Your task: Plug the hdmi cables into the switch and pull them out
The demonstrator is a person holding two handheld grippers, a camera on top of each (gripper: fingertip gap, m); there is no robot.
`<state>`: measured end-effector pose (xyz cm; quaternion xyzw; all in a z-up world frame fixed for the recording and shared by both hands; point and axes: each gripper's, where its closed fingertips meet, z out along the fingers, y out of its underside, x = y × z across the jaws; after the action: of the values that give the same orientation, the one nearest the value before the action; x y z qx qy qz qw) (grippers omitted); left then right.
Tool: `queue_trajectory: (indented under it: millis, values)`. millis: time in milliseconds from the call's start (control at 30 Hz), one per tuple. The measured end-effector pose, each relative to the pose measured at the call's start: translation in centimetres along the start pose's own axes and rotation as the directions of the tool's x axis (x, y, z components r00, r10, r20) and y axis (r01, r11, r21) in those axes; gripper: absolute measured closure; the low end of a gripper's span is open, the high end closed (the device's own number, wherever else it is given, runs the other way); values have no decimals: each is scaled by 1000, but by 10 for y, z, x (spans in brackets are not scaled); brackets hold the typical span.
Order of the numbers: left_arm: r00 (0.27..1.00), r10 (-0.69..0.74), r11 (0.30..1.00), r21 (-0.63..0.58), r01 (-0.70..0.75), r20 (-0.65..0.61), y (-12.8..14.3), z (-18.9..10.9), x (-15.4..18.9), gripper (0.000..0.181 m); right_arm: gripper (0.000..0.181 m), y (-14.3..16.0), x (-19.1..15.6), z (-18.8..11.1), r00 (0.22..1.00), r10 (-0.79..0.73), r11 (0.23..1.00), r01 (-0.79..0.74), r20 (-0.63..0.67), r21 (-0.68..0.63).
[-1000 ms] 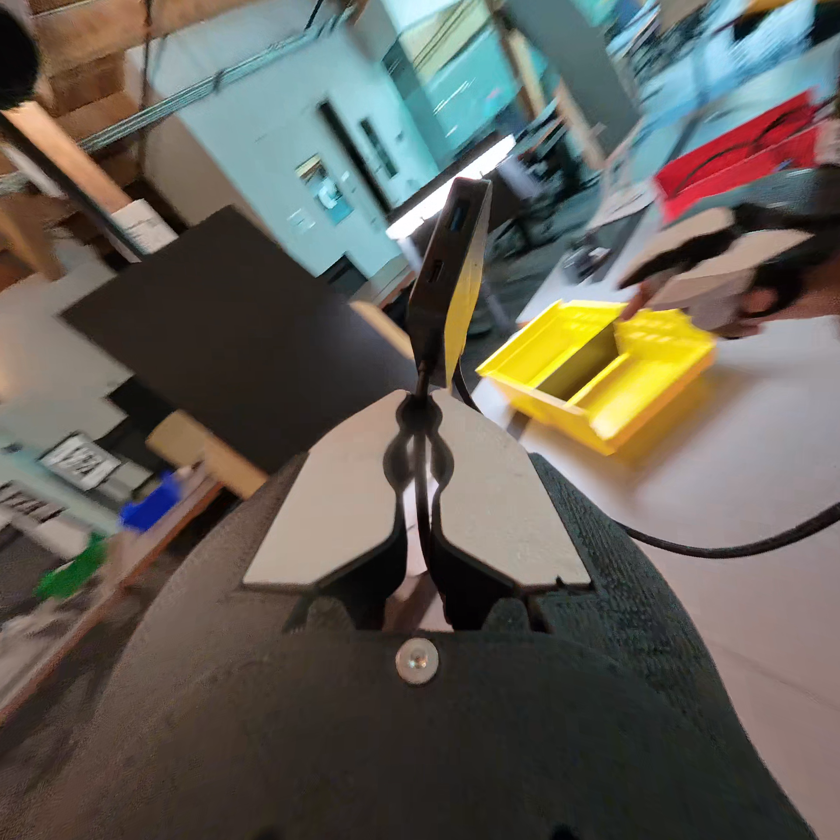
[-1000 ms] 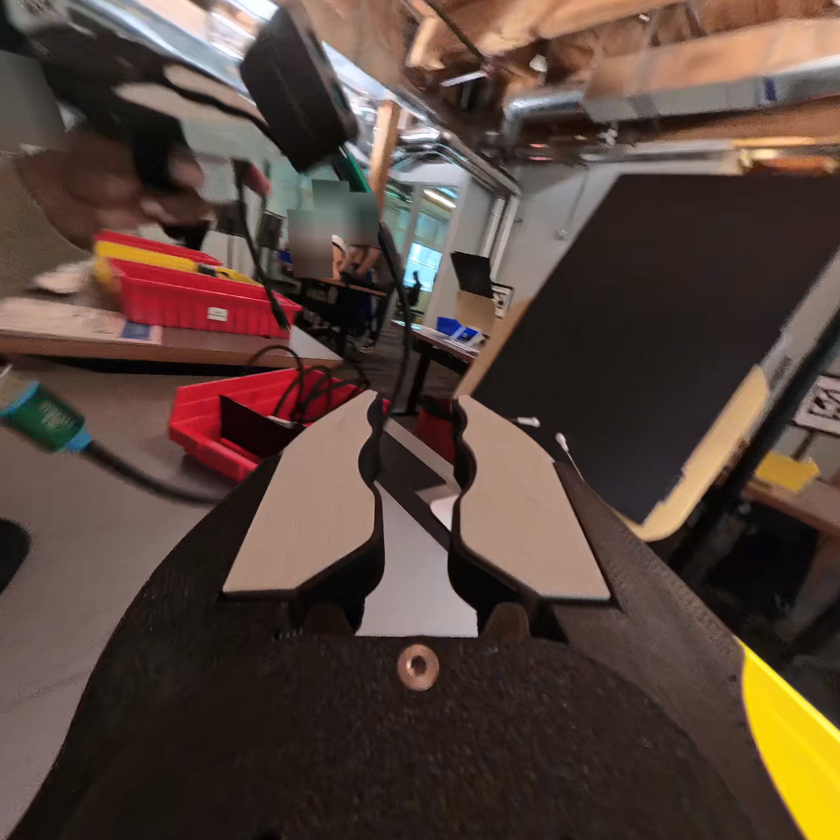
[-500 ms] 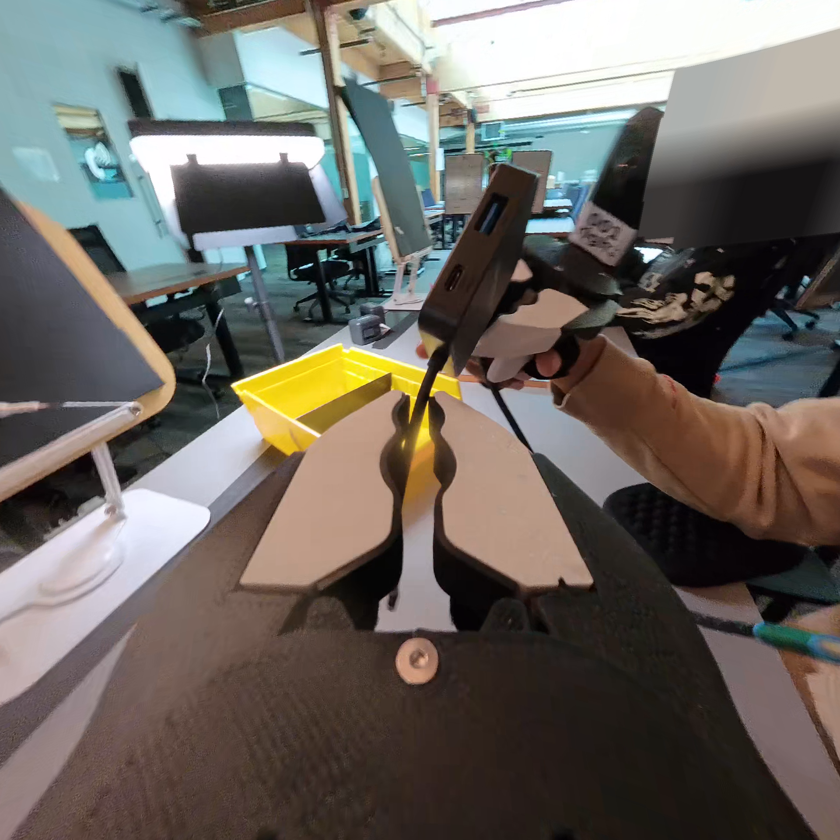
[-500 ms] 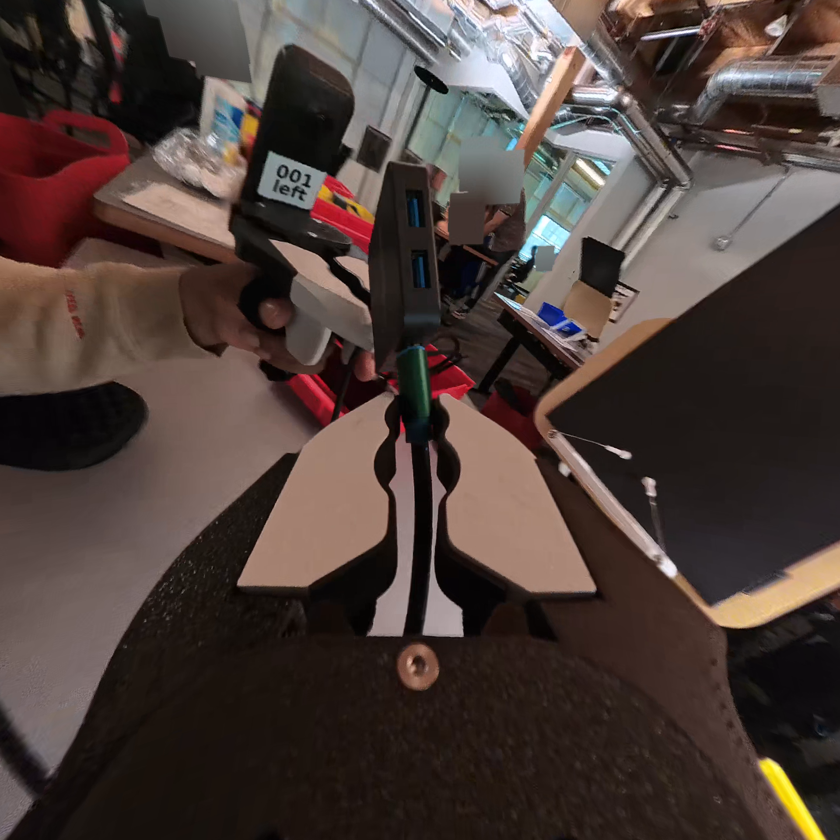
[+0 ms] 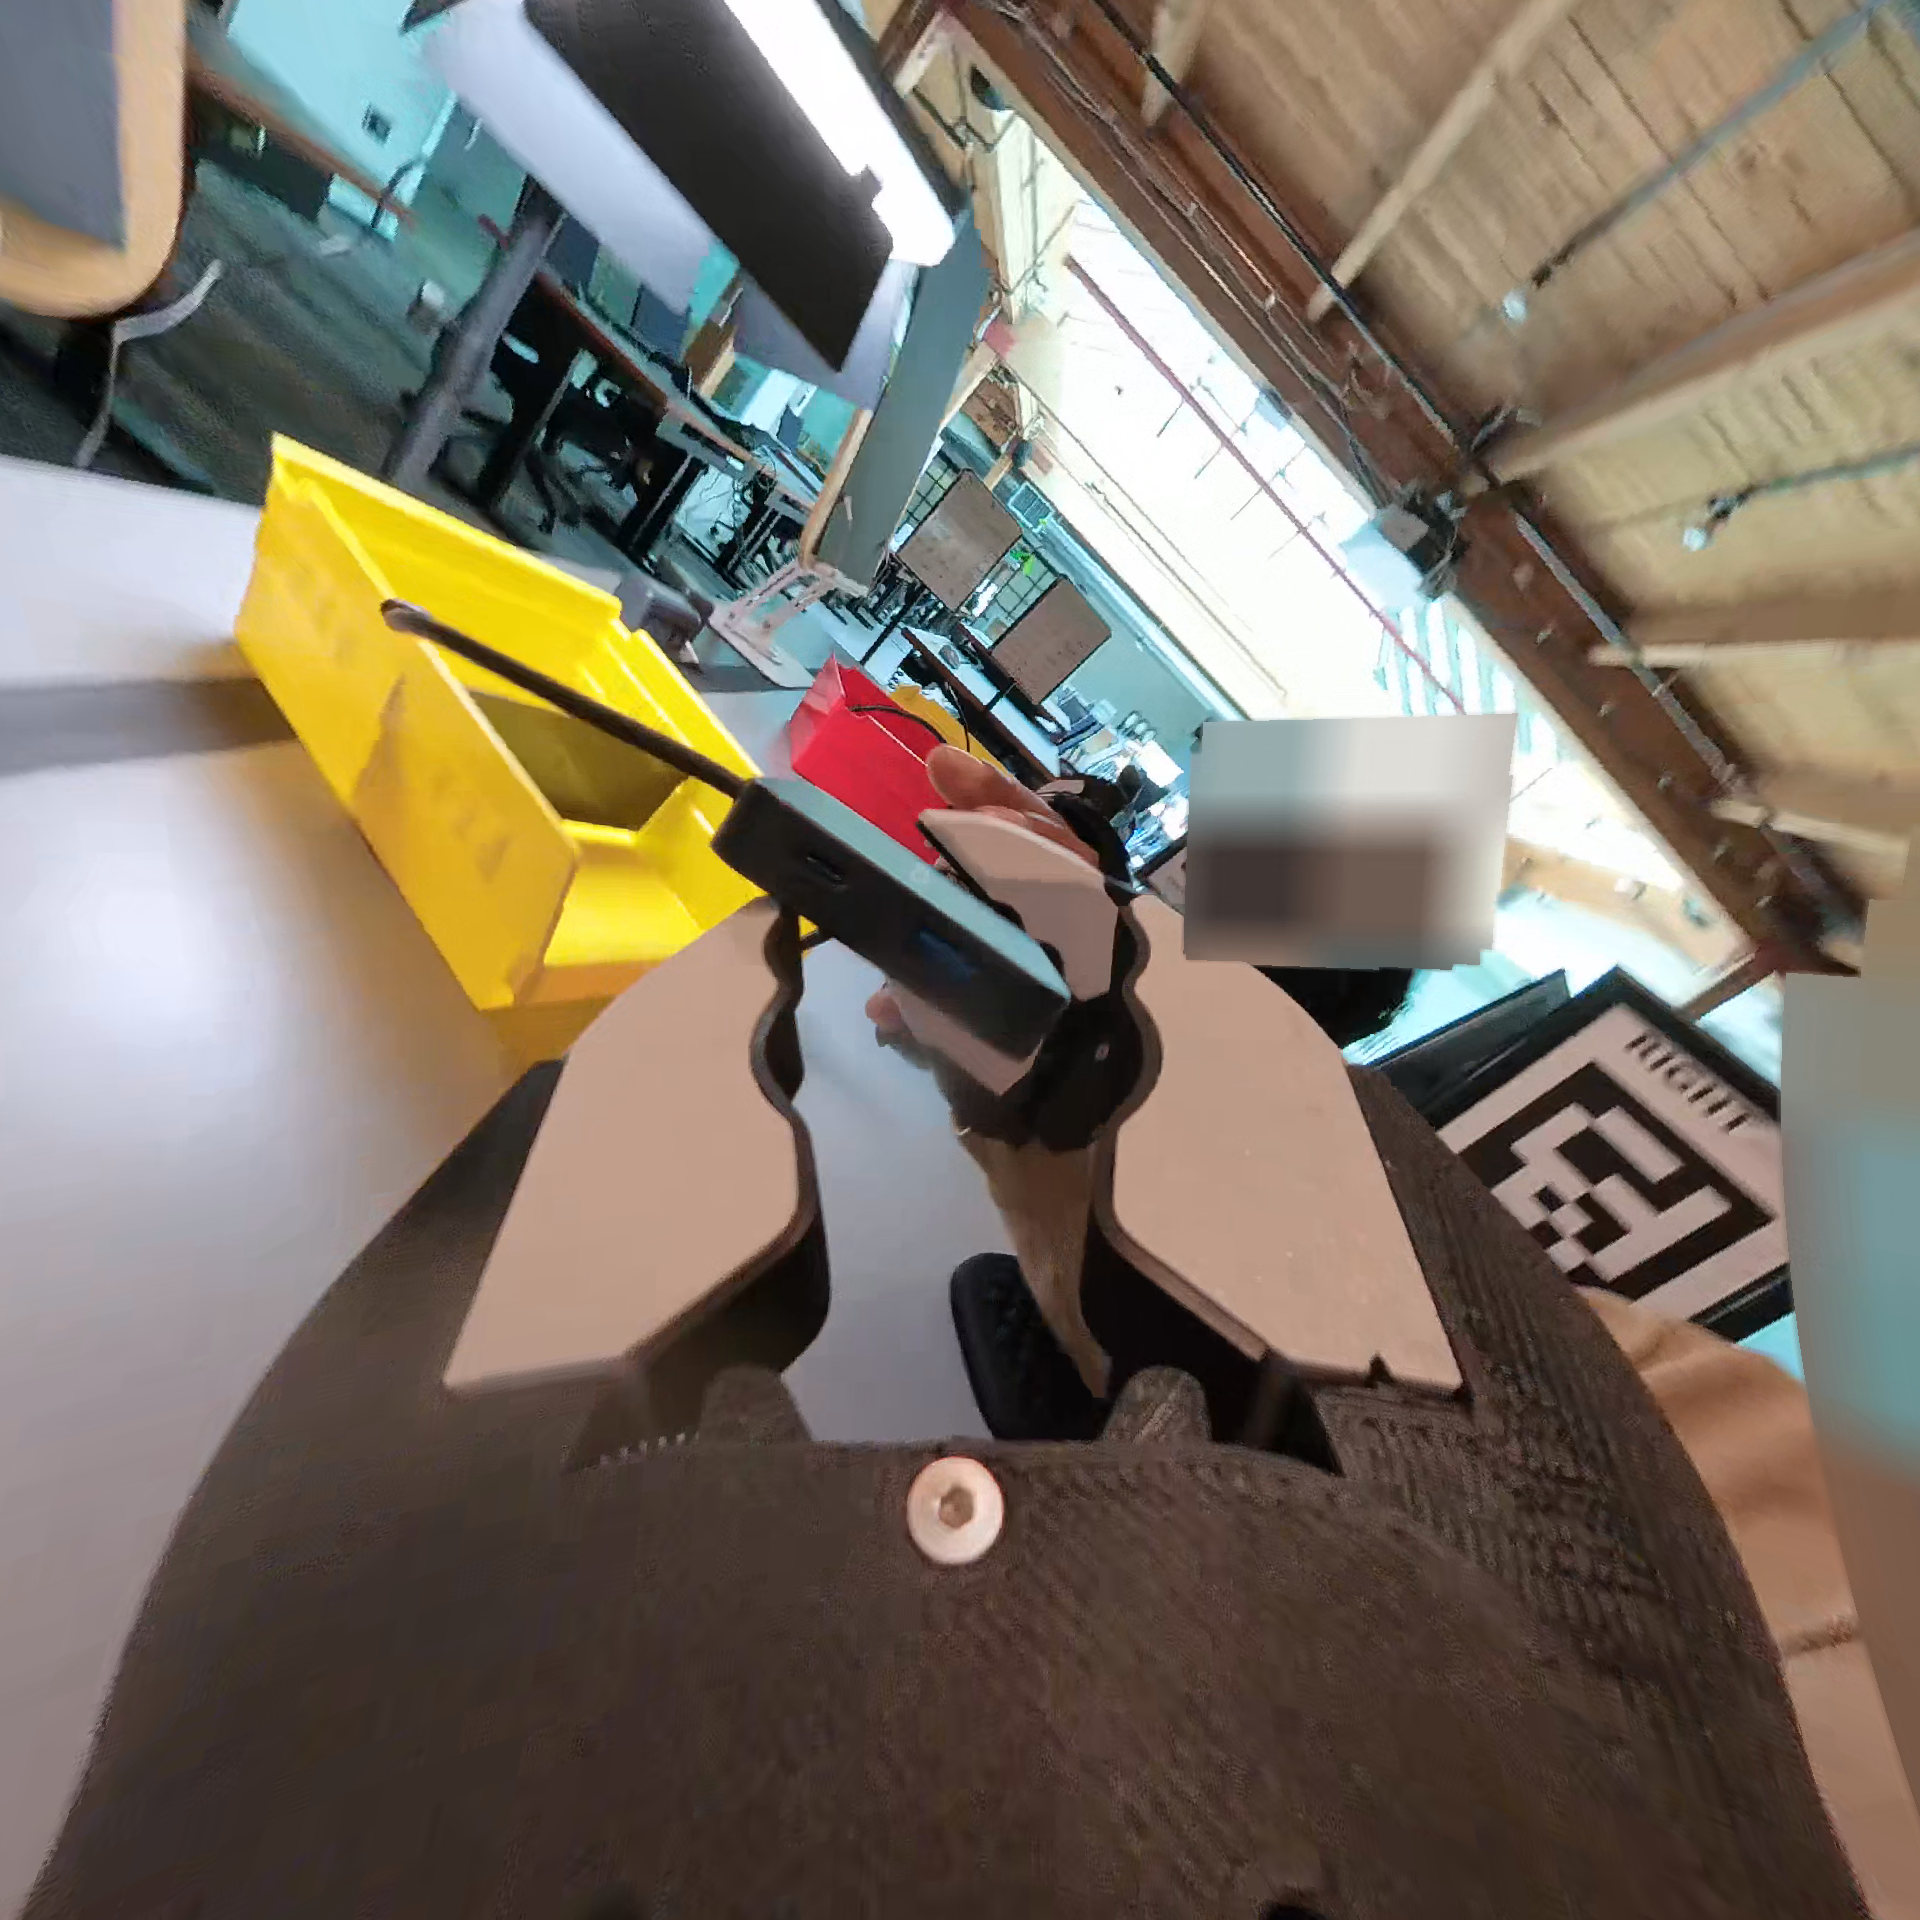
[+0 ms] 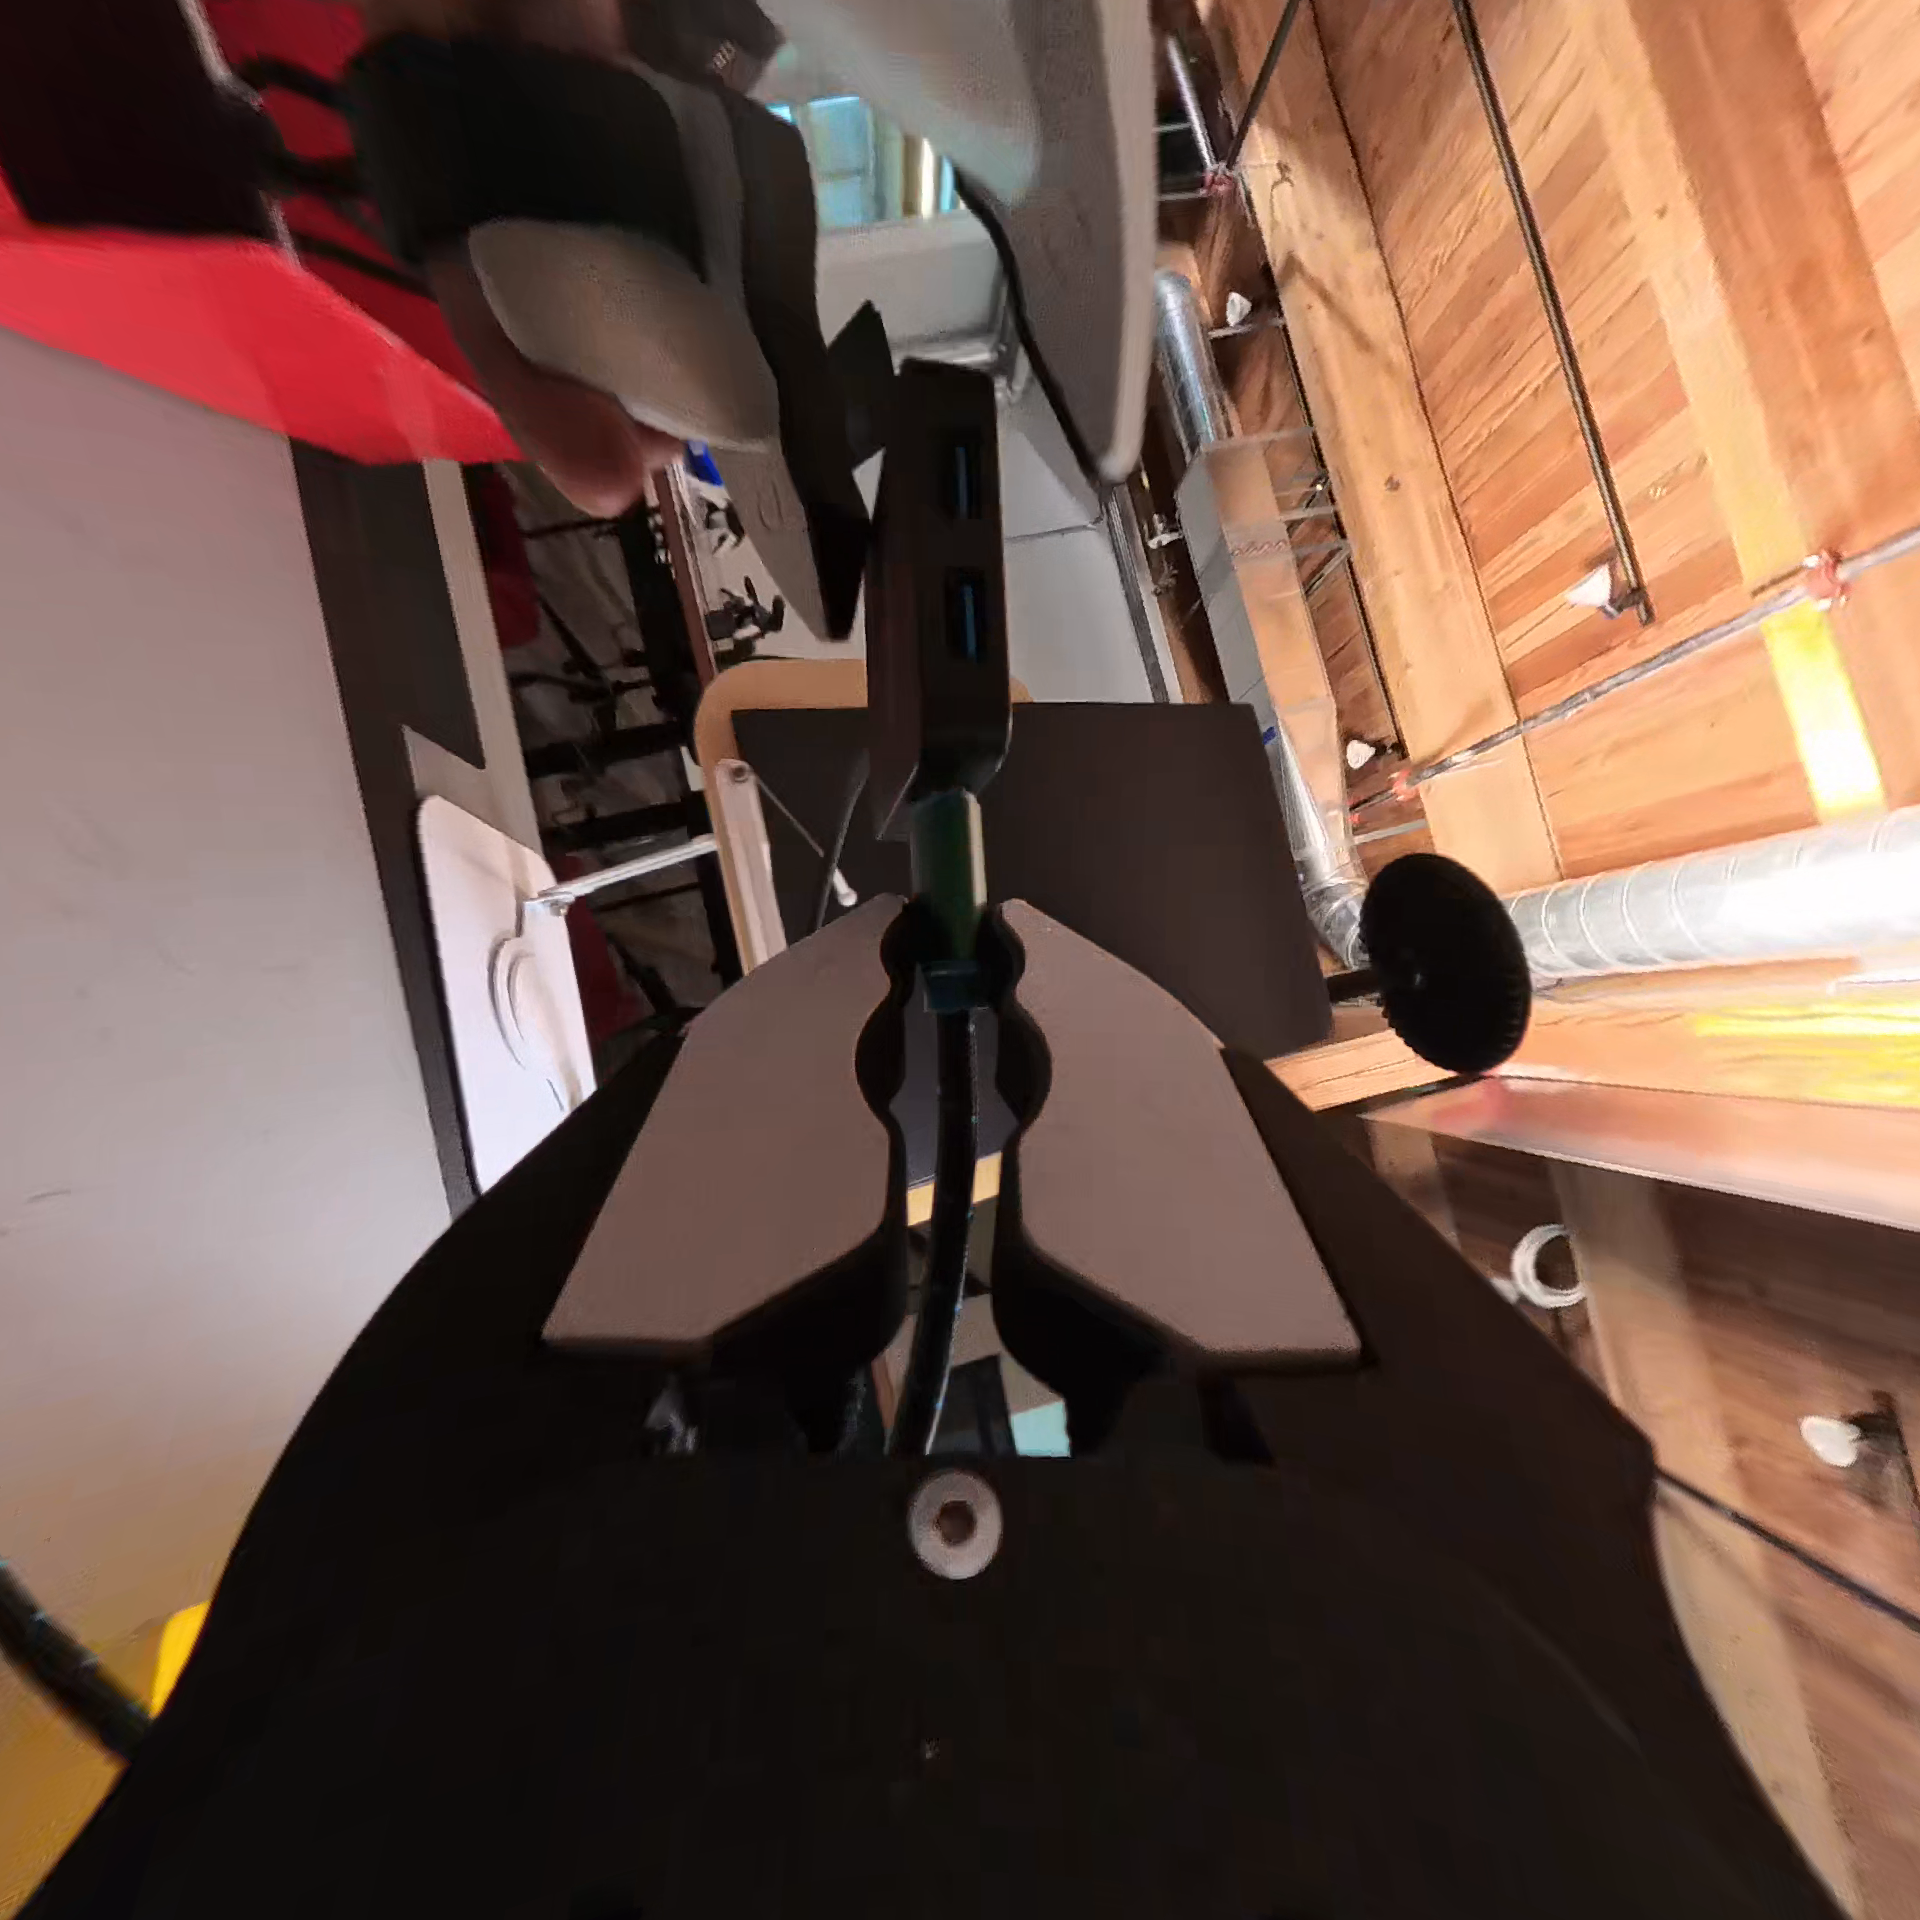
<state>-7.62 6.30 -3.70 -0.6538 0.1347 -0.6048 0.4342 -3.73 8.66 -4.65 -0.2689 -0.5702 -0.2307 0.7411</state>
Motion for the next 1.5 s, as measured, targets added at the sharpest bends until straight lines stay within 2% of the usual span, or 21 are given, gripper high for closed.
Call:
queue_trajectory:
  millis: [67,167,267,333,400,500,567,600,667,700,733,800,900,967,1000,1033,1133,1267,1333,1400,1500]
  values:
    - [995,-101,995,-4,101,5,7,1,-22,134,169,-4,-19,5,999,-34,999,34,5,8]
    - [985,-170,985,23,170,-4,11,-2,-47,150,169,1,-42,11,997,-62,998,62,41,-23]
    - [993,-116,990,79,119,-33,7,-4,-56,159,167,3,-56,14,996,-8,1000,10,90,-29]
    - [996,-74,988,134,80,-46,0,-7,-56,163,156,-3,-56,14,991,57,998,-53,120,-34]
    - [1000,1,982,186,4,-23,-8,-12,-54,167,149,-18,-47,12,977,166,986,-167,137,-3]
    - [996,88,968,234,-87,5,-19,-20,-46,167,153,-46,-22,4,925,354,927,-366,137,80]
    - [992,124,951,284,-120,3,-28,-25,-37,167,163,-63,-21,0,809,536,817,-569,242,95]
    - [990,138,942,310,-131,-2,-32,-28,-32,167,169,-73,-29,-1,687,637,718,-694,349,56]
    - [985,171,920,362,-153,-17,-39,-33,-21,167,161,-93,-55,-3,313,777,449,-884,546,-132]
    - [982,186,909,384,-162,-26,-42,-34,-16,167,156,-98,-60,-1,164,807,321,-928,567,-189]
    - [979,201,899,403,-169,-38,-44,-35,-10,167,152,-97,-60,2,69,828,216,-955,556,-203]
    - [971,225,884,435,-170,-77,-45,-36,3,167,142,-86,-50,10,-43,865,58,-981,500,-184]
    - [955,262,869,465,-170,-139,-40,-30,19,167,136,-69,-17,10,-213,852,-176,-977,478,-121]
    - [943,281,873,456,-174,-177,-31,-21,26,167,141,-59,5,6,-281,829,-282,-957,483,-74]
    - [937,292,874,451,-180,-191,-26,-16,29,167,152,-54,12,4,-297,822,-307,-950,487,-63]
    - [932,297,873,455,-177,-208,-23,-14,32,167,165,-52,16,1,-303,814,-314,-947,496,-64]
    - [924,287,896,413,-165,-252,-17,-9,37,166,170,-55,25,-9,-264,763,-267,-960,590,-85]
    - [906,326,937,218,-273,-268,3,-1,42,164,169,-51,32,-23,-87,742,-45,-996,665,-80]
    - [886,417,909,90,-407,-202,19,7,36,162,169,-46,31,-32,0,729,68,-995,685,-72]
    - [841,516,853,13,-521,-160,32,13,35,154,170,-43,24,-40,48,701,160,-983,712,-92]
    - [799,588,807,22,-590,-130,35,17,40,158,170,-46,21,-47,13,662,149,-982,750,-115]
